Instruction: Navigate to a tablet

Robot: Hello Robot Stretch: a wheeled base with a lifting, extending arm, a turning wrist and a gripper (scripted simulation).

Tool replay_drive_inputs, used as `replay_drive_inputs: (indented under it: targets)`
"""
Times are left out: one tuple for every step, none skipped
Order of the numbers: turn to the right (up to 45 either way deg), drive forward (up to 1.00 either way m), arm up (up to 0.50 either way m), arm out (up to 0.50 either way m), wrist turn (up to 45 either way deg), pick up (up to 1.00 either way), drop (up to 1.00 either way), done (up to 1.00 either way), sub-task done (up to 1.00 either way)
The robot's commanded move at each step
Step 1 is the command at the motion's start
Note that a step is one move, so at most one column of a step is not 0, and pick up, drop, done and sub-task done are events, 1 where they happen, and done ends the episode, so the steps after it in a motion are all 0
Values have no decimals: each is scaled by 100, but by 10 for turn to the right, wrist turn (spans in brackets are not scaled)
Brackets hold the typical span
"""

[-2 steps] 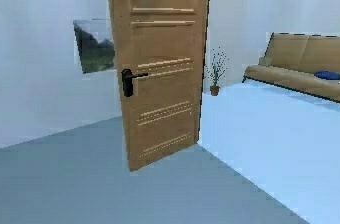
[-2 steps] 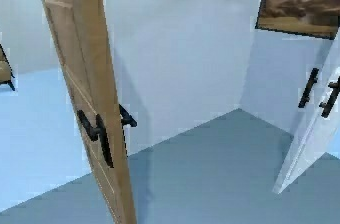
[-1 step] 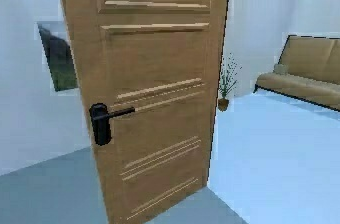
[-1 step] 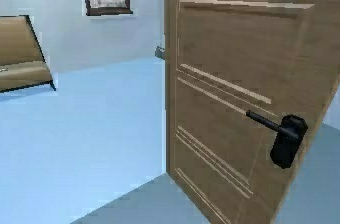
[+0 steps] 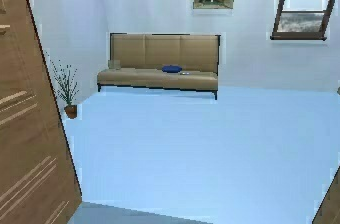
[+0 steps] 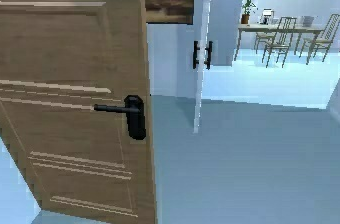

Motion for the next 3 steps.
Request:
replay_drive_inputs:
  targets:
    - [90, 0, 0, 0, 0, 0, 0, 0, 0]
    - [0, 100, 0, 0, 0, 0, 0, 0, 0]
    - [30, 0, 0, 0, 0, 0, 0, 0, 0]
